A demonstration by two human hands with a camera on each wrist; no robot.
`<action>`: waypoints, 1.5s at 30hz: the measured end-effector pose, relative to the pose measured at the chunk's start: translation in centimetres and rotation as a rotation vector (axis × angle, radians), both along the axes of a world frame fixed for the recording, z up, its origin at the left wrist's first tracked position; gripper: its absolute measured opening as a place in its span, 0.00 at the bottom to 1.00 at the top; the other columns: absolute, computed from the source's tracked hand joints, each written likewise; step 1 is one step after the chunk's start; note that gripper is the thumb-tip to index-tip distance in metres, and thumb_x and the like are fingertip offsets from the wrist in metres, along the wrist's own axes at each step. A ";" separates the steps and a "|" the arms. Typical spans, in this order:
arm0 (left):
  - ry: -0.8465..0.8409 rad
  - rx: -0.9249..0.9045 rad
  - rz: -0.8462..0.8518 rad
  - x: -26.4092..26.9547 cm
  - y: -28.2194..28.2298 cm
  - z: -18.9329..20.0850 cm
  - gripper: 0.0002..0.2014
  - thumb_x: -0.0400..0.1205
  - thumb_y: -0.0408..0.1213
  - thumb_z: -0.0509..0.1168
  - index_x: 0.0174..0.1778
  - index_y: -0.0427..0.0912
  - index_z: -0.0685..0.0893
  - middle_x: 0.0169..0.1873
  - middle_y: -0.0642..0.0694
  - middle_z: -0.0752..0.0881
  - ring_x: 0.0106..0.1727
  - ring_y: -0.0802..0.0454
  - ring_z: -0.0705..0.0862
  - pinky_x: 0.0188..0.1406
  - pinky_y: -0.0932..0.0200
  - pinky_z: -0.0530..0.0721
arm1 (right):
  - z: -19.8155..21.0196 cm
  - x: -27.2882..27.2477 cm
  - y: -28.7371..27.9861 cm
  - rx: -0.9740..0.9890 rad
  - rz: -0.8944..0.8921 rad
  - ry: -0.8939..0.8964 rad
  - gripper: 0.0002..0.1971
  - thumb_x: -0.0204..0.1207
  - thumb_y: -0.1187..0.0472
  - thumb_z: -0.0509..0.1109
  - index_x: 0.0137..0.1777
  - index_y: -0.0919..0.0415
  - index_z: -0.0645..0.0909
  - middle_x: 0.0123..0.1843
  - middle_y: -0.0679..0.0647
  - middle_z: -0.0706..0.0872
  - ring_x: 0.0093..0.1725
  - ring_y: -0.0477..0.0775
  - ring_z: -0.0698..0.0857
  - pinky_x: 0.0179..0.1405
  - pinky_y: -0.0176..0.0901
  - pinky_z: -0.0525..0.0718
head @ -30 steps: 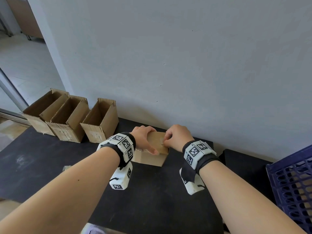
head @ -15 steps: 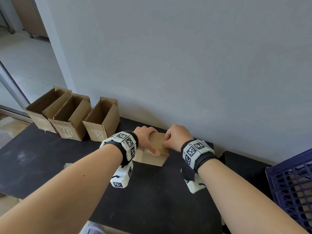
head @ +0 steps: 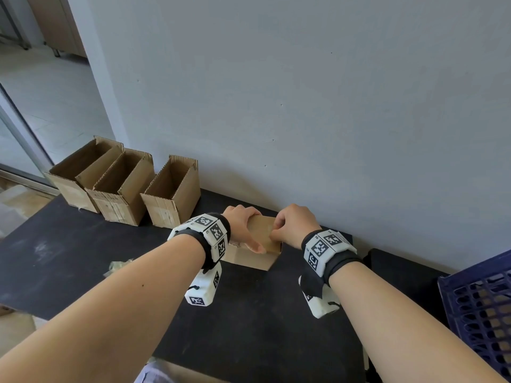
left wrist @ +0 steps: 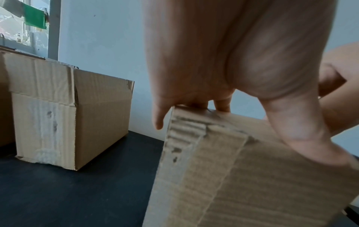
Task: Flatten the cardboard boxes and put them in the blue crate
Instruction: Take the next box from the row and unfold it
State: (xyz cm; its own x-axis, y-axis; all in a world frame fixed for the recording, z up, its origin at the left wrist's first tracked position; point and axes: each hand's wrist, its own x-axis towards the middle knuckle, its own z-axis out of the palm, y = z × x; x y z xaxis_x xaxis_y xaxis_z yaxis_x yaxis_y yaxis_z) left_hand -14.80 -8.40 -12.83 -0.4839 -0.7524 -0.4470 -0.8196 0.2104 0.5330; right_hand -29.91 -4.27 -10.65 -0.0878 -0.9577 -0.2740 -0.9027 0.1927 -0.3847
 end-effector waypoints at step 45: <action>-0.016 0.013 -0.023 -0.8 -2.1 0.1 0.44 0.66 0.48 0.80 0.77 0.54 0.66 0.64 0.50 0.71 0.70 0.50 0.65 0.51 0.59 0.79 | -0.3 -0.6 -0.8 0.002 0.037 -0.016 0.09 0.63 0.57 0.76 0.25 0.50 0.80 0.33 0.46 0.86 0.39 0.49 0.84 0.36 0.37 0.76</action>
